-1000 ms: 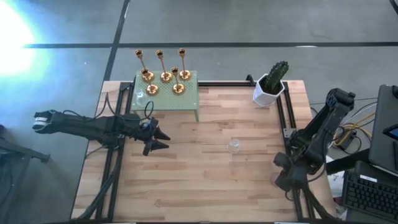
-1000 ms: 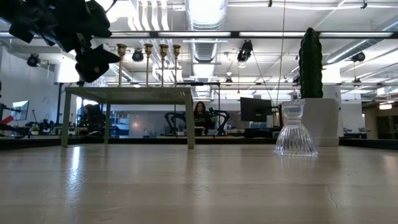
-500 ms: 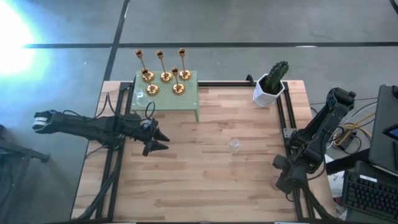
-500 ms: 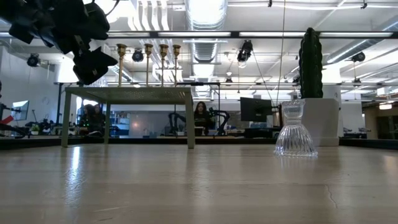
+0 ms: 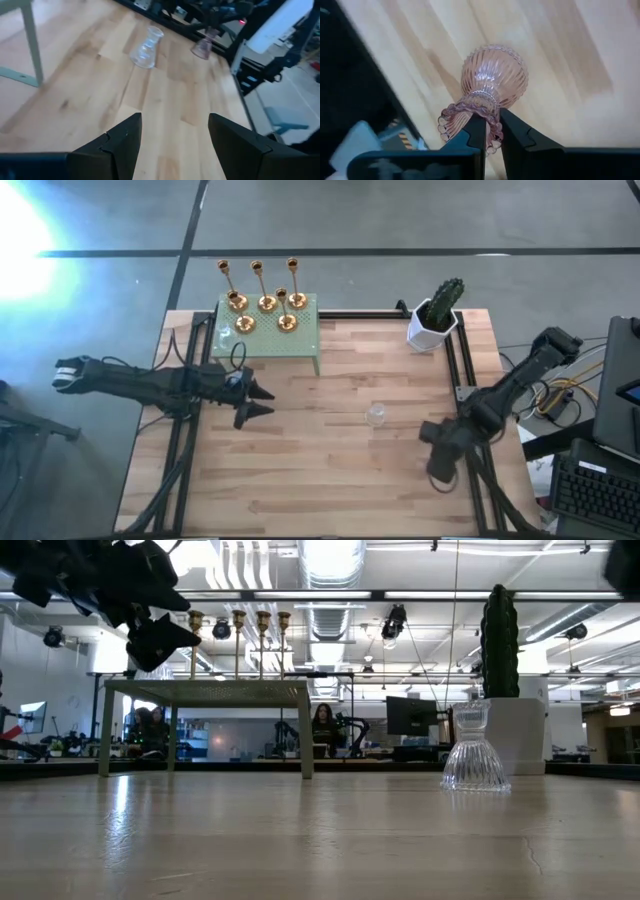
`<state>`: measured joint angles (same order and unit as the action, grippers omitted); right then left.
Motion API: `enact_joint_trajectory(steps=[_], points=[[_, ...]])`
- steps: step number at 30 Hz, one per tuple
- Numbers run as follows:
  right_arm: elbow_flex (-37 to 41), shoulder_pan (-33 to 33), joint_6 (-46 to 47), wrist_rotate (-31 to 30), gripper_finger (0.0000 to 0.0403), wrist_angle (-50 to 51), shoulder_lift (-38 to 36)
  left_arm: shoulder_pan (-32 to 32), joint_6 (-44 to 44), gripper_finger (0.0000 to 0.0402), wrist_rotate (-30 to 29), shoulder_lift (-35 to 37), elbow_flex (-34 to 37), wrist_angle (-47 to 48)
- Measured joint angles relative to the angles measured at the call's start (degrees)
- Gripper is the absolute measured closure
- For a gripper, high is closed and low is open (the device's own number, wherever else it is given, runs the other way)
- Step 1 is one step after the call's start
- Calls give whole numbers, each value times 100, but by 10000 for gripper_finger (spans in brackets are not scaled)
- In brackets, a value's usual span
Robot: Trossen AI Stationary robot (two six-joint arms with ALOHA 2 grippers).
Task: Pick & Place candle stick holders
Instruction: Put the purple glass candle holder on the shelf
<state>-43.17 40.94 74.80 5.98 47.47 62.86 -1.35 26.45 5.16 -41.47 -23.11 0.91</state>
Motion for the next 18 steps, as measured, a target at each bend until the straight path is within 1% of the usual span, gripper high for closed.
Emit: enact_joint_trajectory(steps=[2, 5, 8, 10, 13, 15, 18], points=[[-88, -441, -593, 9, 379, -137, 32, -113, -29, 170, -243, 3, 0, -2], [-259, -1107, -1514, 139, 379, -333, 114, -404, -87, 174, -778, 11, -2, -13], [-510, -1734, -2317, 338, 379, -332, 282, -835, -96, 179, -1327, 26, -6, -117], [-701, -2122, -2771, 491, 379, -325, 455, -1235, -118, 181, -1817, 19, -11, -236], [-1079, -2613, -3440, 793, 379, -328, 781, -1915, -219, 182, -2807, -46, -11, -410], [-1354, -2874, -3925, 1041, 379, -277, 1057, -2356, -341, 182, -3625, -129, -11, -556], [-1815, -3211, -4648, 1382, 379, -116, 1522, -2866, -790, 182, -4690, -336, -13, -806]])
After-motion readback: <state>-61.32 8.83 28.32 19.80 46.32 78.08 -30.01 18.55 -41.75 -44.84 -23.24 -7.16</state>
